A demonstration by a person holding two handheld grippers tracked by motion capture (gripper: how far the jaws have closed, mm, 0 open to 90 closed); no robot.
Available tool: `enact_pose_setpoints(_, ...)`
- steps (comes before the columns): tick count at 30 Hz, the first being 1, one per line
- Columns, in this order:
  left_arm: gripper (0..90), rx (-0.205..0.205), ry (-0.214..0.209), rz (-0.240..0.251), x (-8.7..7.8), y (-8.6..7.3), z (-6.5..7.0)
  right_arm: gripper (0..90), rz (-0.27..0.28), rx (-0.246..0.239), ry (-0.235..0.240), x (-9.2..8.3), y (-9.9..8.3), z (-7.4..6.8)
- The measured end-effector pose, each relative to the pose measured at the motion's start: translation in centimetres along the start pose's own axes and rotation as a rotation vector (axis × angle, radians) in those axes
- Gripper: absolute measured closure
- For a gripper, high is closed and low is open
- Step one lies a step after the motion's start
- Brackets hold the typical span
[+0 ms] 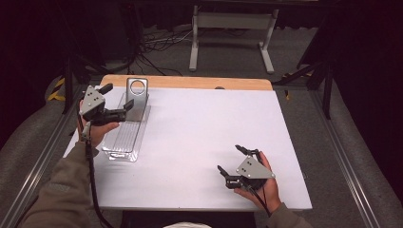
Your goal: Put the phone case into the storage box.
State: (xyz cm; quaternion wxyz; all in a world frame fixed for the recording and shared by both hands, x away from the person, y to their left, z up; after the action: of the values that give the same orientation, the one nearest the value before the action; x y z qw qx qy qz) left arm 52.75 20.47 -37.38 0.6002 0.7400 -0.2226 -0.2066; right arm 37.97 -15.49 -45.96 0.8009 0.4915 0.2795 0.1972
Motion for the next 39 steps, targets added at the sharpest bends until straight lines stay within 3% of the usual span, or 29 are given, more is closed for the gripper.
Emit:
enact_pose_setpoints(10, 7.2, 0.019, -0.033, 0.009, -1.3, 0.1, 2.2, 14.1, 0.010, 0.005, -0.009, -0.1, 0.1, 0.2)
enact_pose_setpoints(12, 7.5, 0.043, -0.039, 0.006, -1.6, 0.2, 2.8, 14.1, 0.012, 0.002, -0.018, -0.2, 0.2, 0.3)
enact_pose_setpoints(20, 7.7, 0.063, -0.062, 0.014, -2.9, 0.5, 4.2, 14.1, 0.015, 0.007, -0.030, -0.3, 0.3, 0.5)
enact_pose_setpoints(24, 7.5, 0.058, -0.084, 0.030, -3.6, 0.7, 5.1, 14.0, 0.017, 0.002, -0.030, -0.2, 0.4, 0.4)
enact_pose_setpoints(26, 7.4, 0.068, -0.086, 0.028, -3.8, 0.6, 5.4, 14.0, 0.018, 0.003, -0.034, -0.2, 0.4, 0.4)
enact_pose_setpoints(29, 7.4, 0.086, -0.095, 0.061, -4.4, 0.6, 5.9, 13.9, 0.020, 0.007, -0.036, -0.2, 0.5, 0.5)
enact_pose_setpoints(31, 7.5, 0.099, -0.088, 0.053, -4.5, 0.4, 5.8, 13.9, 0.024, 0.012, -0.039, -0.2, 0.5, 0.5)
enact_pose_setpoints(33, 7.4, 0.065, -0.106, 0.061, -4.8, 0.3, 6.0, 13.9, 0.024, 0.010, -0.039, -0.2, 0.6, 0.4)
enact_pose_setpoints(39, 6.1, 0.077, -0.108, 0.046, -5.7, -0.4, 6.3, 13.9, 0.026, 0.011, -0.034, -0.1, 0.7, 0.3)
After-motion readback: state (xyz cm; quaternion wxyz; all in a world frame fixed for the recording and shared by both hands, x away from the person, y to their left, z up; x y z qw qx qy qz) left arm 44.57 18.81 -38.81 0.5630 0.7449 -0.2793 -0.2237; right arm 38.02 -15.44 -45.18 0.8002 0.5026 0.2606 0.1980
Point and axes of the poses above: each handheld gripper's, and its own axes: x roughly forward along the jaws, y roughly out of its top, z roughly to its right, the point moved 9 cm from there along x, roughly forward along the jaws, and after that the axes turned 6 degrees about z, right-handed, at the moved point
